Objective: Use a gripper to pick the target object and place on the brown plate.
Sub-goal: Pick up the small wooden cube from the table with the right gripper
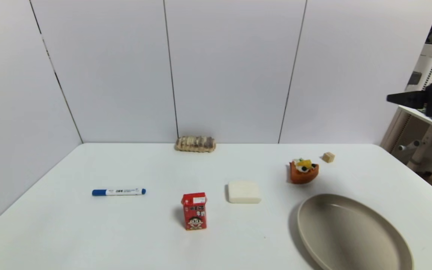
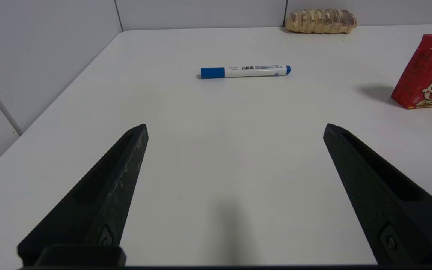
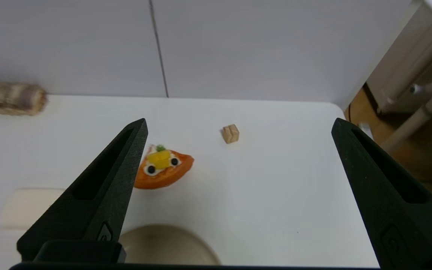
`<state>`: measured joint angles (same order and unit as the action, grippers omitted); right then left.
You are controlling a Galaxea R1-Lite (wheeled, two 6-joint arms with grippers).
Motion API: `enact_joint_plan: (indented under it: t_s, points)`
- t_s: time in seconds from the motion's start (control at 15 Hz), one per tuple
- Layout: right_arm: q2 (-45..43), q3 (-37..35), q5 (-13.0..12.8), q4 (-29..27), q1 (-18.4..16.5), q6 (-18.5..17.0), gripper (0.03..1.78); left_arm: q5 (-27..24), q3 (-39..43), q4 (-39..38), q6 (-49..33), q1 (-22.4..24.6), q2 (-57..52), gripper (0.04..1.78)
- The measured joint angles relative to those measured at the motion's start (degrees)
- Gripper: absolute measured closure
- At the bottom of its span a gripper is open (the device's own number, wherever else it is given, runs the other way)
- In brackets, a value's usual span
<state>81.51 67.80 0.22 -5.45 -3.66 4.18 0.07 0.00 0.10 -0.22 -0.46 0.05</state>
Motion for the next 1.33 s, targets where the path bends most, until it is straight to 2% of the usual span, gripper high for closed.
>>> enact_joint_plan:
  t_s: [0.2, 0.4, 0.53, 0.67, 0.8, 0.87, 1.13, 1.33]
  points:
    - [18.8, 15.74, 0.0, -9.76, -2.95, 3.95, 0.12, 0.02, 0.0, 0.0, -0.02, 0.02, 0.0, 0.13]
    - [33.65, 28.61, 0.16, -19.08, -5.22, 7.63, 0.12, 0.0, 0.0, 0.0, -0.02, 0.02, 0.0, 0.13]
    - [40.27, 34.62, 0.29, -24.62, -5.68, 9.73, 0.12, 0.0, 0.0, 0.0, -0.02, 0.02, 0.0, 0.13]
    - [44.87, 38.4, 0.29, -30.05, -5.49, 13.95, 0.12, -0.02, 0.0, 0.0, -0.02, 0.02, 0.0, 0.13]
    - [48.21, 40.24, 0.29, -31.32, -4.66, 19.27, 0.12, 0.0, 0.0, 0.0, -0.02, 0.02, 0.0, 0.13]
    - [49.27, 40.68, 0.3, -31.38, -4.11, 20.18, 0.12, 0.0, 0.0, 0.0, -0.05, 0.02, 0.0, 0.13]
    - [52.24, 43.34, 0.38, -29.49, -1.27, 20.63, 0.12, 0.0, 0.0, 0.0, 0.0, 0.02, 0.0, 0.13]
    - [53.49, 43.69, 0.38, -26.79, -0.91, 20.63, 0.12, -0.02, 0.0, 0.0, -0.05, 0.02, 0.0, 0.13]
